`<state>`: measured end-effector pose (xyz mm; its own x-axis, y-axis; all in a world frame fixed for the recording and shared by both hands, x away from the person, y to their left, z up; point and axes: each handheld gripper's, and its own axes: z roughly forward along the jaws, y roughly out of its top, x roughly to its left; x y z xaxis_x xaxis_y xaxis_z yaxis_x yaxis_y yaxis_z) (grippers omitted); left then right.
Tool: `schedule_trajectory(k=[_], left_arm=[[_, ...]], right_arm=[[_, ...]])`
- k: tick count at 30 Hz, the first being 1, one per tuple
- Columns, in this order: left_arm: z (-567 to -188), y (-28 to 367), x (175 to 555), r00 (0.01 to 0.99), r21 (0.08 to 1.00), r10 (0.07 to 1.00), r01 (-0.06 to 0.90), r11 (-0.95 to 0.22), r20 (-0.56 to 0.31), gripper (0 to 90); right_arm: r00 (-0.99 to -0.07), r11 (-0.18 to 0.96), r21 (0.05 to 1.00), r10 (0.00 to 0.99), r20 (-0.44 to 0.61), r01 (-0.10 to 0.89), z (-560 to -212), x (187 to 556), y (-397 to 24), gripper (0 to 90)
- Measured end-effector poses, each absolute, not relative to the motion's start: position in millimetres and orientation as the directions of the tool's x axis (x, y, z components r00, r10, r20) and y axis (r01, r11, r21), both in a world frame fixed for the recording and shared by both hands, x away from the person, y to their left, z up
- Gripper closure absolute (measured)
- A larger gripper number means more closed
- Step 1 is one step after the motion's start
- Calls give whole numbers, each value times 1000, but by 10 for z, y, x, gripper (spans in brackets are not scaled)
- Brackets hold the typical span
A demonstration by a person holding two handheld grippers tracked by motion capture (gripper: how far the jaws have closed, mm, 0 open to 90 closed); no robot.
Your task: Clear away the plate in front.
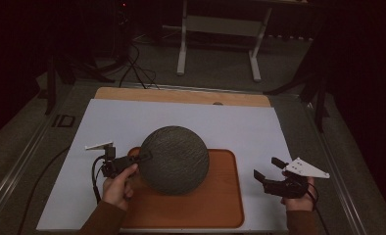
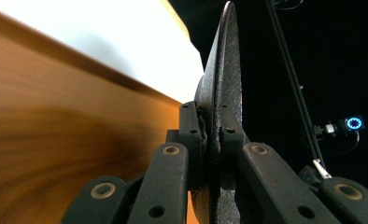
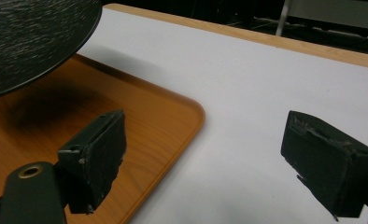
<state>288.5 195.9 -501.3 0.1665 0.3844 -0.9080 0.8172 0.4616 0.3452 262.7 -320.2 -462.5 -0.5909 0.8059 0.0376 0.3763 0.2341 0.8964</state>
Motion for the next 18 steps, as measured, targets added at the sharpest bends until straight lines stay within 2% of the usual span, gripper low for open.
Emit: schedule_trajectory(k=[18], left_arm=[[-5157, 1965, 2694, 128, 346, 461, 835, 428, -878, 857]], right_arm=[[-590, 234, 899, 807, 33, 370, -4607, 2619, -3216, 139]])
